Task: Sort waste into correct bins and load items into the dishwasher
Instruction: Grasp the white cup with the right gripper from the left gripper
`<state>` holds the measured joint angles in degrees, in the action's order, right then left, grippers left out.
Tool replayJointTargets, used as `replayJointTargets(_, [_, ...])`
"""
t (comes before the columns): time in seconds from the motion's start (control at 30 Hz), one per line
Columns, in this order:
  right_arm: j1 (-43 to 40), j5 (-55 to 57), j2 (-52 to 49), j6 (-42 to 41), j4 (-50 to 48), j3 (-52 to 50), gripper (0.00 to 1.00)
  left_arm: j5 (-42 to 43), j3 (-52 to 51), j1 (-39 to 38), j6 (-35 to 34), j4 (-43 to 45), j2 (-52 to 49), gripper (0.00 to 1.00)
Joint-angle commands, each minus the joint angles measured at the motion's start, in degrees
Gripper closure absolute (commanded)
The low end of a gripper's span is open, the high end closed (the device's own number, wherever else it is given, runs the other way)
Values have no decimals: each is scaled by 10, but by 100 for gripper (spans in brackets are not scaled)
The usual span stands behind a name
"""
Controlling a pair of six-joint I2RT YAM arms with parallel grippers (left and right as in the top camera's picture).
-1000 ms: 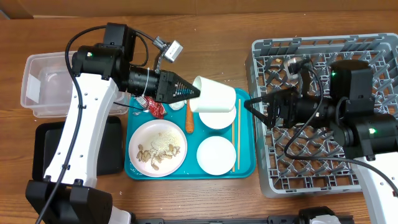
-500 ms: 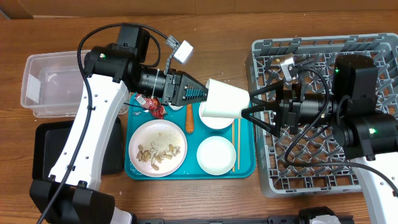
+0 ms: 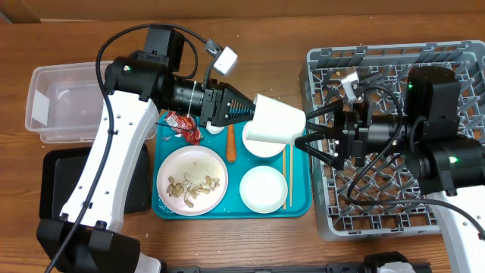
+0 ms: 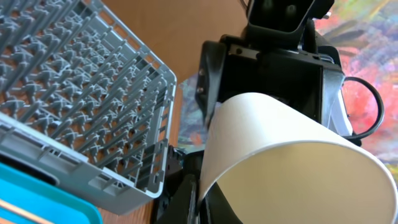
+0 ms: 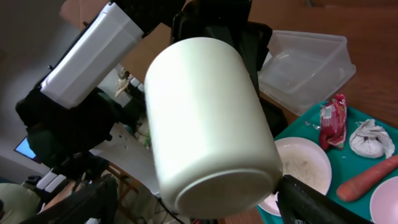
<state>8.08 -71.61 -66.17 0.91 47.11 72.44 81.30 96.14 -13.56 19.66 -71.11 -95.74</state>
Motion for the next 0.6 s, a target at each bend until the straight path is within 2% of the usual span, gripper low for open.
replayJointTargets(0.0, [25,-9,6,6,-12,10,16,9,-4,-26,-4,5,2,96])
replayJointTargets(0.13, [35,-7,6,6,-30,10,17,22,-4,-47,-4,8,2,96])
replayJointTargets(0.27, [35,12,6,1,-17,10,27,19,-4,-51,-4,11,2,96])
replayJointTargets(0.4, [35,85,9,2,16,10,28,8,-4,-34,-6,12,2,96])
replayJointTargets(0.57, [35,95,23,2,15,10,28,8,-4,-27,-6,12,2,96])
